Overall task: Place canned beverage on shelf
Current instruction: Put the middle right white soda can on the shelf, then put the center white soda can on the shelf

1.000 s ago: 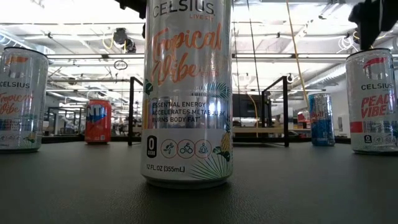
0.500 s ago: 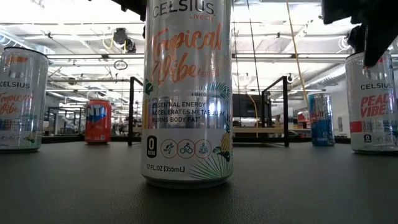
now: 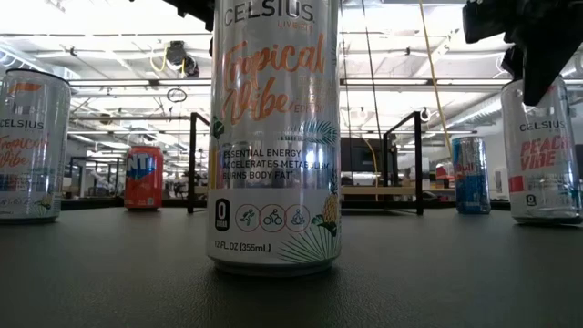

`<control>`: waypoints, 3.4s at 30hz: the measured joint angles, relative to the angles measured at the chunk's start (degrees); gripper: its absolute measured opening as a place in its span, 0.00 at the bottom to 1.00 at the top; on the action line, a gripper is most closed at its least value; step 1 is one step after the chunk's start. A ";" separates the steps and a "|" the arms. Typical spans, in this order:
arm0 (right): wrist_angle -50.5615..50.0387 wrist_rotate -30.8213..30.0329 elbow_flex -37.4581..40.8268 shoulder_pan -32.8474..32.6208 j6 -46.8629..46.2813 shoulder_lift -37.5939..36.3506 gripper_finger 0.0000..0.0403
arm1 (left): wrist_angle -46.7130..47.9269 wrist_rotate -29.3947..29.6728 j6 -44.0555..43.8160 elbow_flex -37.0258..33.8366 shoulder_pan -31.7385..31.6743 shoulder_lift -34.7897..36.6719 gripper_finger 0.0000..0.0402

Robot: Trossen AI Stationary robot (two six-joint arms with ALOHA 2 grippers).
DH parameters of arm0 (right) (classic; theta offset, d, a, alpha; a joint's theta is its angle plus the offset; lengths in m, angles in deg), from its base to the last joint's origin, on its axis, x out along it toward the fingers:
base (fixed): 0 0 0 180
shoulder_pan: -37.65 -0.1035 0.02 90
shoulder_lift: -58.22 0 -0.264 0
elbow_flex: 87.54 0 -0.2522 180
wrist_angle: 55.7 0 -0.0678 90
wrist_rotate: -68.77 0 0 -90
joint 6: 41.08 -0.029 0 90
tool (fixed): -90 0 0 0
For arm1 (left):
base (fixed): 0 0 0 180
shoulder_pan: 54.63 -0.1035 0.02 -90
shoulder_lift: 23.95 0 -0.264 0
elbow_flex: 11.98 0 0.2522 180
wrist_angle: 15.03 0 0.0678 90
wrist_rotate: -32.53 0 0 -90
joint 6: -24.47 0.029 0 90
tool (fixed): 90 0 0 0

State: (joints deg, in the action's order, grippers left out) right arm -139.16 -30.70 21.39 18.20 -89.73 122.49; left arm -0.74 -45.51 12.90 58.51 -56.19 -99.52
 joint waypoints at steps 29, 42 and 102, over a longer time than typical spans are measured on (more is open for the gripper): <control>-0.39 -1.04 -42.77 31.28 51.61 24.77 0.59 | 0.00 0.76 -0.13 0.00 0.02 0.02 0.85; 2.25 -1.20 -49.45 53.43 69.12 38.10 0.61 | 3.88 2.03 -3.11 -0.02 -0.35 0.04 0.85; -5.48 9.75 -52.05 48.81 54.40 24.74 0.78 | 15.76 2.28 -0.12 0.00 0.71 7.91 0.85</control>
State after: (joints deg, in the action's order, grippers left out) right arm -144.65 -20.96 -30.66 67.01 -35.32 147.23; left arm 15.02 -43.22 12.78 58.51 -55.48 -91.61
